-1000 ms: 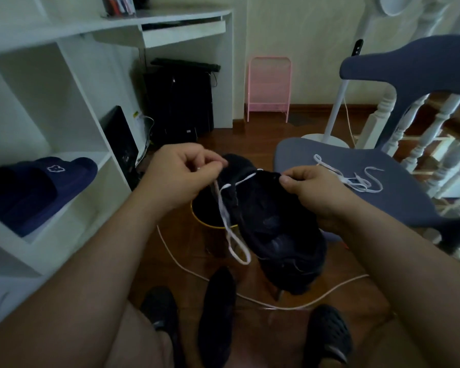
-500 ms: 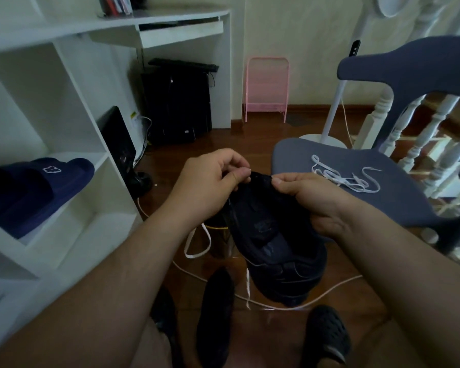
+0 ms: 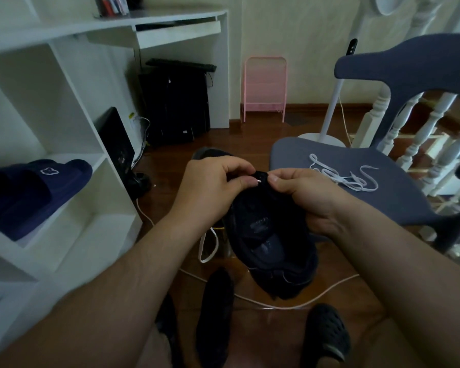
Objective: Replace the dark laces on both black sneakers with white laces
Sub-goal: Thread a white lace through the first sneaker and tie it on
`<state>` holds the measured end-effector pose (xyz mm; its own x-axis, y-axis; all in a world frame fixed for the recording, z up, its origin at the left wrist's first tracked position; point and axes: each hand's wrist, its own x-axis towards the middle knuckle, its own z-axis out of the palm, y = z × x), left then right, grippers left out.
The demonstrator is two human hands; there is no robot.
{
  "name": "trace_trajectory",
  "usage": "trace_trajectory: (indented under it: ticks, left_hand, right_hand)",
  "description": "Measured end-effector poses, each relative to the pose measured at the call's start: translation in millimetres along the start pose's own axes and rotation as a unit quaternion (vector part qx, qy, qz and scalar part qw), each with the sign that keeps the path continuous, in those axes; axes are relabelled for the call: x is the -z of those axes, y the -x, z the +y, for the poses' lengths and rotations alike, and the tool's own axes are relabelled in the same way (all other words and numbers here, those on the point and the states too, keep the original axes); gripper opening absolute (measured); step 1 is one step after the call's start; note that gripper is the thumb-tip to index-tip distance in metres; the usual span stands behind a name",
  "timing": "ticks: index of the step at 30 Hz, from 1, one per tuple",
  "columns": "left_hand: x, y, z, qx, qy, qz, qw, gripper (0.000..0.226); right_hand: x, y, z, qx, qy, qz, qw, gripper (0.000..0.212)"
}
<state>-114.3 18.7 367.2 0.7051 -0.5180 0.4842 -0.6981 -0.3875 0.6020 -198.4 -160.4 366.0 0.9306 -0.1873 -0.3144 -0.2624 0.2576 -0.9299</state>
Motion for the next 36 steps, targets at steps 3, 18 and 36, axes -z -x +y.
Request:
trace_trajectory:
  ticks: [3,18,36]
  left_hand:
    - [-1,0,1,-0.021,-0.024,0.015,0.999,0.011]
    - [-10,1,6,0.061,-0.038,-0.032,0.997,0.017]
    - [13,3,-17,0.198,-0.048,-0.054,0.978,0.056]
  right_hand:
    - [-1,3,0,0.010,0.005,-0.008,1.000,0.024]
    - [-10,7,0,0.214,0.383,0.100,0.893,0.043]
    - [1,-6,3,0.199,0.240,0.193,0.930,0.022]
